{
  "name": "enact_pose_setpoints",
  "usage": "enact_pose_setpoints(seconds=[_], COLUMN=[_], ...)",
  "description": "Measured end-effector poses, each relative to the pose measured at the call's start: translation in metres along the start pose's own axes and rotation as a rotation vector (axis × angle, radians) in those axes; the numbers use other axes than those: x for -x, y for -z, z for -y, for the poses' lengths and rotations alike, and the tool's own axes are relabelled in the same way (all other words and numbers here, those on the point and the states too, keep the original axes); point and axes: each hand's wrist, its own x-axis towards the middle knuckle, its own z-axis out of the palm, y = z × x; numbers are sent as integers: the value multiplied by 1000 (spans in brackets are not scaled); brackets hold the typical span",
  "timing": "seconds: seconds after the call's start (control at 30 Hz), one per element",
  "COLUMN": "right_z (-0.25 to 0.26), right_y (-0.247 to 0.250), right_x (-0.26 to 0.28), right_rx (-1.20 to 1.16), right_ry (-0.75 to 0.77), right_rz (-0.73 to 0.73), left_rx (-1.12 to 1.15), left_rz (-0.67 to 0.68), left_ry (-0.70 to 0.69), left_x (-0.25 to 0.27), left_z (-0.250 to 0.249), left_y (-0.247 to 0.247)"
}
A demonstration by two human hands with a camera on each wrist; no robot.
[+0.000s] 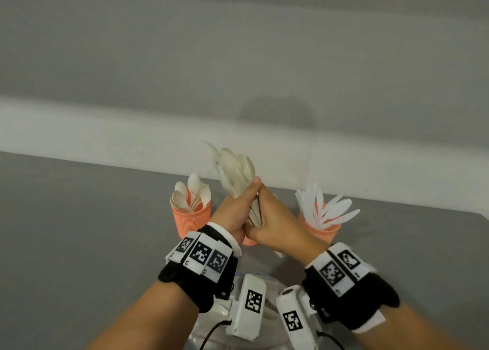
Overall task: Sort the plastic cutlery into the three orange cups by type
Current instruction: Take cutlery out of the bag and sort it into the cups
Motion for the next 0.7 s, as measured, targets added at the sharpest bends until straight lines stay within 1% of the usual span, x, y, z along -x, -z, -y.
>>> enact_pose_setpoints(seconds=[0.07, 0.2, 0.27, 0.3, 0.37, 0.43, 0.5, 0.6, 0.67, 0.7], right_z=[3, 2, 2, 3, 4, 5, 4, 2, 1, 0], right_y=[-6, 1, 5, 6, 7, 7, 5, 2, 2, 2], right_x=[-3, -4, -2, -1, 2, 3, 3, 5, 7, 7], right_rx=[-89, -224, -412, -539, -749, -867, -967, -985, -975, -963], right_ry=[-43, -210, -280, -306, -306, -281, -276, -305, -328, -341], right_rz=[-34, 1, 32, 70, 165, 242, 314, 417, 420, 394], left_rx=[-150, -331, -361, -329, -186, -48, 15, 70, 87, 105], left_rz=[13, 109, 128, 152, 206, 233, 250, 247, 233, 220], left_ry=[-16, -13, -31, -43, -34, -6, 14, 69, 72, 60], left_x=[1, 2, 3, 5, 9, 10, 7, 8, 7, 7], left_z=[2, 4, 3, 1, 0, 0, 1, 0, 0, 0], left_y=[-2, 7, 14, 17, 22, 26, 29, 26, 25, 25])
